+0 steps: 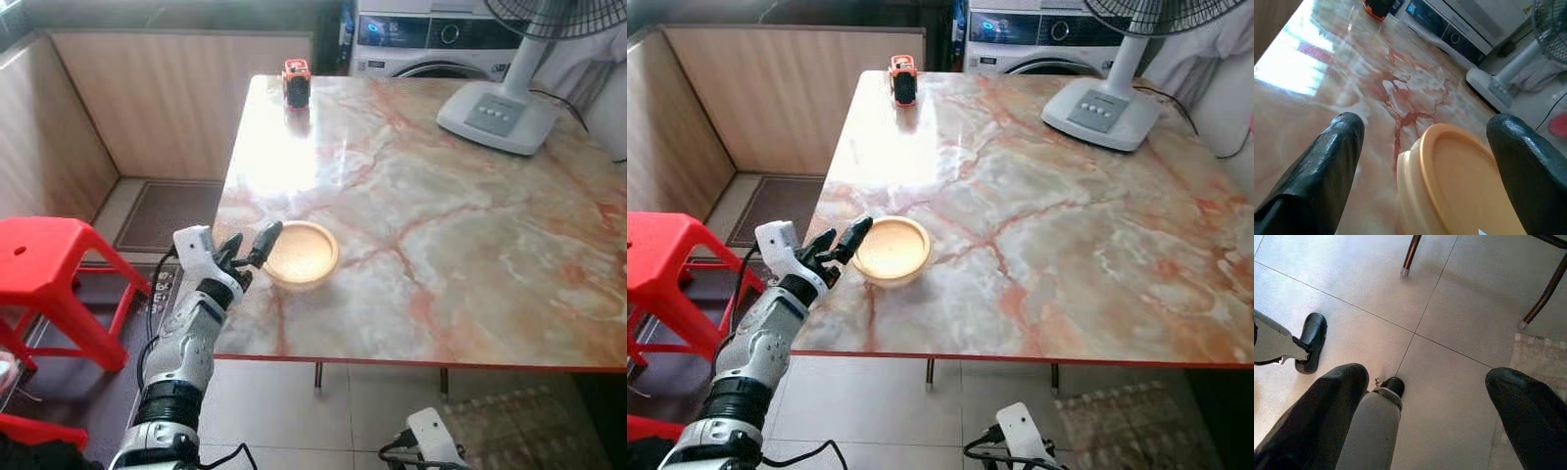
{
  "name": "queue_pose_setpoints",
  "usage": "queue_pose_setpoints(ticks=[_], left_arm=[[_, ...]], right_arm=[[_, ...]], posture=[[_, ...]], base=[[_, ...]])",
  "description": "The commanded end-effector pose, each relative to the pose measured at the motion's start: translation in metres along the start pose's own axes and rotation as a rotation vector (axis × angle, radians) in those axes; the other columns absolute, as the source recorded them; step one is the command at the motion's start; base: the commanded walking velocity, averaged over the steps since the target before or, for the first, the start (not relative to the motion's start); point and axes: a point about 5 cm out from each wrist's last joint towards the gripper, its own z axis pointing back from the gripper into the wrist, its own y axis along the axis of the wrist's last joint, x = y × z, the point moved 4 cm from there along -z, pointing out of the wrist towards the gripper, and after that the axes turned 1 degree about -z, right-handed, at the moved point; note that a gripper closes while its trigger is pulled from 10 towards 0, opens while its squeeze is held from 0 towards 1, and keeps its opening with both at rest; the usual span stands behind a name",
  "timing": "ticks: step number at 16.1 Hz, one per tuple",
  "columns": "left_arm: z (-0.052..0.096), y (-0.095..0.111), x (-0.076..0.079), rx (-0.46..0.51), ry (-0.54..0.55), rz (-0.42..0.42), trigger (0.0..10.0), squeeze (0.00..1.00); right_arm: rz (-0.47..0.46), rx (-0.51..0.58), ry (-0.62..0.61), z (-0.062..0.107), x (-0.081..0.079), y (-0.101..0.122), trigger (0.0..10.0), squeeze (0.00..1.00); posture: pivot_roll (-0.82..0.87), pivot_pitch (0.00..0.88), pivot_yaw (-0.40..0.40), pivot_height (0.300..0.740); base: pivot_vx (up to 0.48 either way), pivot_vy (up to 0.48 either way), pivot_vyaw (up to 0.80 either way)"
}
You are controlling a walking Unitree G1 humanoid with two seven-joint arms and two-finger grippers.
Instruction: Restocking fridge
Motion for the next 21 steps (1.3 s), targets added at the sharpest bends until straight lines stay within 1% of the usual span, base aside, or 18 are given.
queue_pose_setpoints(ticks=[1, 6, 9, 11, 12, 16, 19, 21], left_arm=[[-0.002, -0.004, 0.001, -0.014, -0.011, 0.027, 10.0, 0.0], [-0.006, -0.01, -0.008, -0.025, 0.01, 0.063, 10.0, 0.0], [-0.012, -0.013, -0.001, -0.046, -0.044, 0.096, 10.0, 0.0], [-0.013, -0.014, 0.0, -0.053, -0.059, 0.102, 10.0, 0.0], [-0.014, -0.019, 0.002, -0.077, -0.075, 0.089, 10.0, 0.0], [-0.015, -0.029, 0.008, -0.134, -0.122, 0.087, 10.0, 0.0], [-0.017, -0.031, 0.011, -0.149, -0.144, 0.094, 10.0, 0.0], [-0.017, -0.036, 0.013, -0.178, -0.156, 0.075, 10.0, 0.0]], right_arm=[[0.005, -0.015, 0.001, 0.001, 0.001, -0.006, 10.0, 0.0], [0.031, -0.013, 0.01, 0.001, 0.0, -0.004, 10.0, 0.0], [0.032, -0.008, 0.007, 0.001, 0.002, -0.002, 10.0, 0.0], [0.032, -0.008, 0.006, 0.001, 0.002, -0.002, 10.0, 0.0], [0.032, -0.009, 0.007, 0.001, 0.002, -0.002, 10.0, 0.0], [0.033, -0.01, 0.012, 0.001, 0.0, -0.003, 10.0, 0.0], [0.032, -0.011, 0.01, 0.001, 0.001, -0.004, 10.0, 0.0], [0.036, -0.013, 0.01, 0.001, 0.001, -0.004, 10.0, 0.0]], posture=[[-0.07, 0.037, -0.031, 0.74], [-0.07, 0.046, -0.042, 0.74], [-0.07, 0.053, -0.046, 0.74], [-0.07, 0.055, -0.045, 0.74], [-0.07, 0.058, -0.046, 0.74], [-0.07, 0.065, -0.04, 0.74], [-0.08, 0.068, -0.04, 0.74], [-0.08, 0.068, -0.04, 0.74]], base=[[0.0, 0.0, 0.0], [0.0, 0.0, 0.0], [0.0, 0.0, 0.0], [0.0, 0.0, 0.0], [0.0, 0.0, 0.0], [0.0, 0.0, 0.0], [0.0, 0.0, 0.0], [0.0, 0.0, 0.0]])
